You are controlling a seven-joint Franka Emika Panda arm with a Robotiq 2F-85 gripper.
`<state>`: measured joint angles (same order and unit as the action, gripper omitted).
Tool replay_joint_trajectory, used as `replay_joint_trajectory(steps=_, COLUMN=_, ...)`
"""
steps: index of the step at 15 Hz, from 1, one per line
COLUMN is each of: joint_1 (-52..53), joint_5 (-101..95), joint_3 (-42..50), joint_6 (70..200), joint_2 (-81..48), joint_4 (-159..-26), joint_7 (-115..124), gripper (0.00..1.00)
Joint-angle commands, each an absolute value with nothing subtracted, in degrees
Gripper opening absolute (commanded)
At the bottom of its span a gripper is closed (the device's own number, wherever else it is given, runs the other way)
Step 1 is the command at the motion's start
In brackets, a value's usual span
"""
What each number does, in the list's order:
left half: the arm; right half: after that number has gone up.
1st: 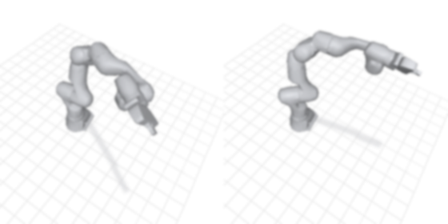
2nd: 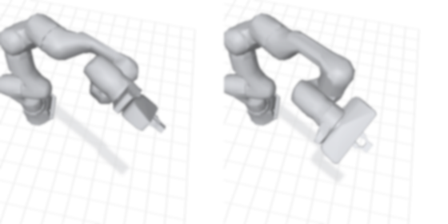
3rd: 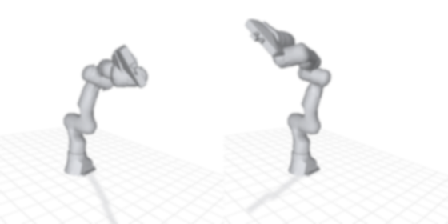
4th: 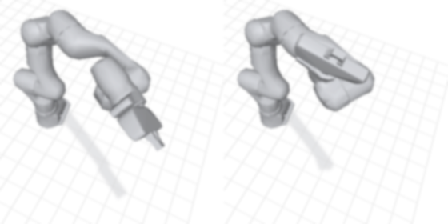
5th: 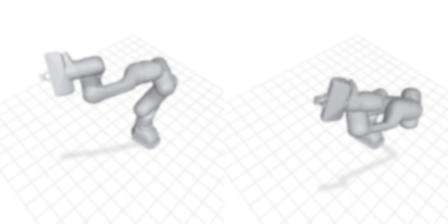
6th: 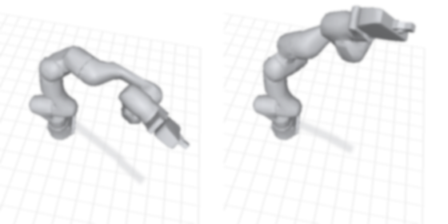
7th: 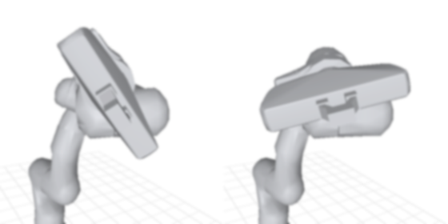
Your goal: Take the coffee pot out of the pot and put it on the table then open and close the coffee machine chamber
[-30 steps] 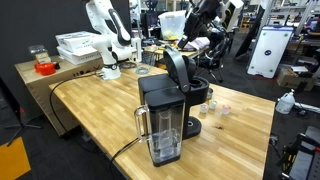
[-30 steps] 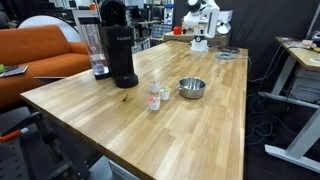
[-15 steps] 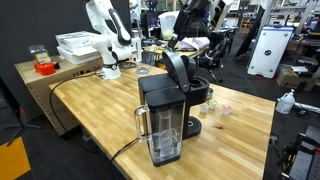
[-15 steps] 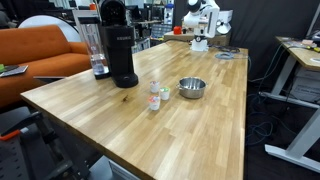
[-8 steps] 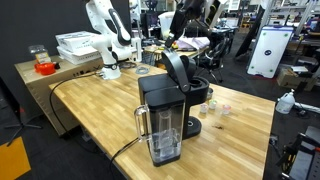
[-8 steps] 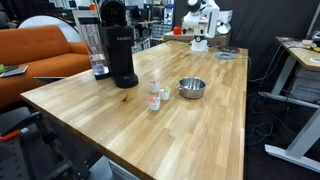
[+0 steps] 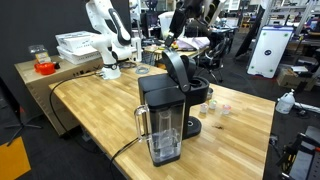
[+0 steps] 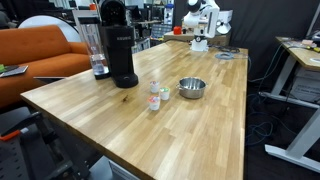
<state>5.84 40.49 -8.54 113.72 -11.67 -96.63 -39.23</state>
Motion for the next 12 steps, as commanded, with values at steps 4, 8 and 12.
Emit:
replay_joint_trajectory(steps=4, joint_1=5.26, joint_5=38.35, joint_3=-9.18, joint_6=111.25, joint_2=-13.2, joint_4=-93.13, joint_7=-39.71, gripper=0.0)
replay_joint_trajectory(steps=8, joint_1=5.28, joint_5=37.77, joint_3=-9.37, joint_6=110.98, joint_2=-15.58, joint_4=-91.64, joint_7=-39.67, gripper=0.0)
replay_joint_trajectory(steps=12, joint_1=5.59, joint_5=36.9, joint_3=-10.09, joint_6=110.29, joint_2=-18.23, joint_4=-88.98, joint_7=-39.0, gripper=0.0)
